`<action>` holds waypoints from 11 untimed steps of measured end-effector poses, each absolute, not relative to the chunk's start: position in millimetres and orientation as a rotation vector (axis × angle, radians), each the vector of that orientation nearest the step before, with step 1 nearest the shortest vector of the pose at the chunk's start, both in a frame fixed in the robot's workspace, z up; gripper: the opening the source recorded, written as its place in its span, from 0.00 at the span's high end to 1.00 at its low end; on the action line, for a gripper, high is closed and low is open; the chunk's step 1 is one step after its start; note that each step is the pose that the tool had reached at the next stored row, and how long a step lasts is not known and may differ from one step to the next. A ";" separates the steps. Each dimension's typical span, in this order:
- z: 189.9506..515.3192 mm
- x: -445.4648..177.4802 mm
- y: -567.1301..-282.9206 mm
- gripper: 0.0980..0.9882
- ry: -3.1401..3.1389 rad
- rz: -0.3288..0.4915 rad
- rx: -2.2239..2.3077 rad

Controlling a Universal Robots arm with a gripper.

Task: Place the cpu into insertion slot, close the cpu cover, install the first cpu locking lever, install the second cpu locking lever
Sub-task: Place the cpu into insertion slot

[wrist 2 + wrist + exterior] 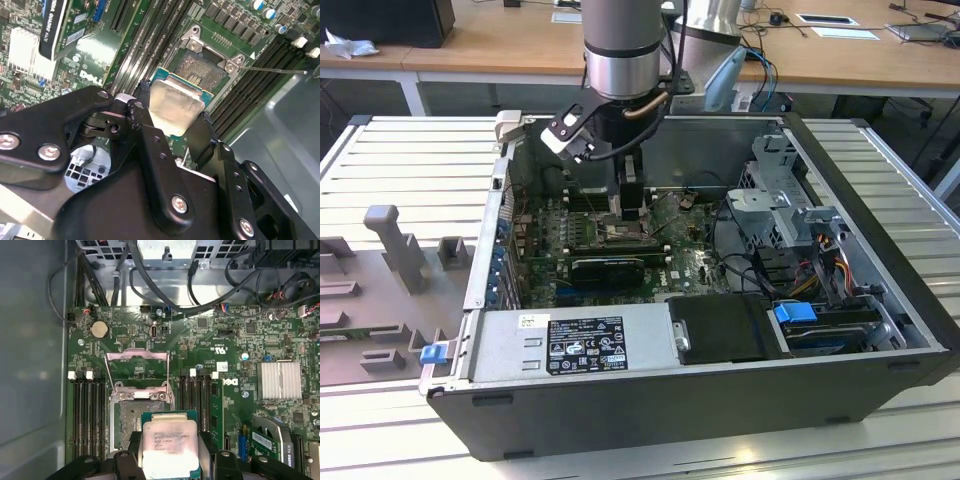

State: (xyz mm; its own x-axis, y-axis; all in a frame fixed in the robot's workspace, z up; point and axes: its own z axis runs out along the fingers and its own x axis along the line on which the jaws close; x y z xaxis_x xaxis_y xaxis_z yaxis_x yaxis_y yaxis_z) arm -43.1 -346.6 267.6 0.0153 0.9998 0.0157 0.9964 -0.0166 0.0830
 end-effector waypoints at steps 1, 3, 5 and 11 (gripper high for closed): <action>264.5 -44.1 -346.5 0.51 2.168 0.107 2.204; 258.2 -45.6 -345.5 0.51 2.169 0.107 2.203; 254.4 -46.0 -343.6 0.51 2.169 0.107 2.203; 238.2 -46.7 -330.8 0.51 2.169 0.107 2.203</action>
